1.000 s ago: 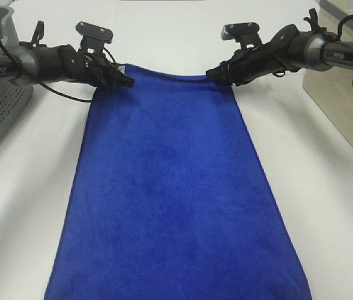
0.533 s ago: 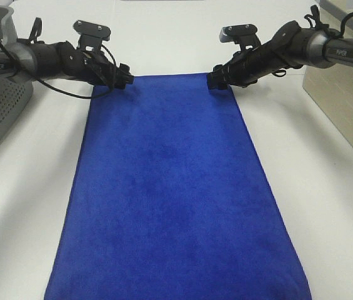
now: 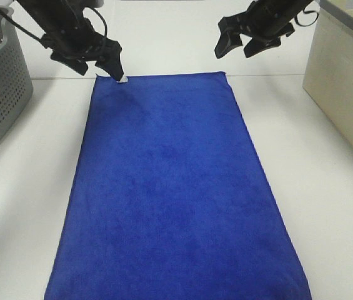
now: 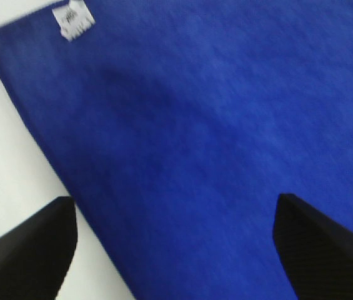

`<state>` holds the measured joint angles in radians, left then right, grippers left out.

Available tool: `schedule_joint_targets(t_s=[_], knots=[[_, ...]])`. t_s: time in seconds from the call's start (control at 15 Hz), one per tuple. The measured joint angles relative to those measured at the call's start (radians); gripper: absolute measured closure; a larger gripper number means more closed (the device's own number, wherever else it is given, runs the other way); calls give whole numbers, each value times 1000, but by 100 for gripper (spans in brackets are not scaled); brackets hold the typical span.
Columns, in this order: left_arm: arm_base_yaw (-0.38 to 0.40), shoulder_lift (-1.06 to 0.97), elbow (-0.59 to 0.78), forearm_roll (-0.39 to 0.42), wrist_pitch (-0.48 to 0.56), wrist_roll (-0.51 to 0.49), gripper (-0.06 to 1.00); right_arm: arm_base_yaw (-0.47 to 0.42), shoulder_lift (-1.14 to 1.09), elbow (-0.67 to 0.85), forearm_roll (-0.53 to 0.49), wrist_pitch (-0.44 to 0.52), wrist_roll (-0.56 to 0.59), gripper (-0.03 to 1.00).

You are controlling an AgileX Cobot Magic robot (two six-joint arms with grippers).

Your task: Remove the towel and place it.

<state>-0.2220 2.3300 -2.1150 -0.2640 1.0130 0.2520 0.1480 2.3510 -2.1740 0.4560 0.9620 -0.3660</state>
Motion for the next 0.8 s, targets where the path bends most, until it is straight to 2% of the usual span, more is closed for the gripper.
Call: schedule_joint_targets(t_s=[0.13, 0.27, 0.33, 0.47, 0.6, 0.73, 0.8], knots=[[0, -80, 0, 48, 136, -20, 14, 0, -90, -3, -7, 149, 23, 22], [0, -149, -1, 124, 192, -67, 14, 0, -165, -3, -12, 236, 74, 22], [0, -163, -2, 145, 194, -82, 14, 0, -182, -3, -18, 242, 93, 22], [8, -208, -6, 264, 198, -190, 14, 0, -231, -3, -56, 252, 150, 22], [38, -242, -6, 371, 199, -246, 14, 0, -256, -3, -132, 253, 202, 22], [104, -267, -6, 385, 199, -252, 14, 0, -290, -3, -292, 255, 257, 22], [152, -276, -6, 362, 199, -252, 14, 0, -296, -3, -323, 255, 271, 22]])
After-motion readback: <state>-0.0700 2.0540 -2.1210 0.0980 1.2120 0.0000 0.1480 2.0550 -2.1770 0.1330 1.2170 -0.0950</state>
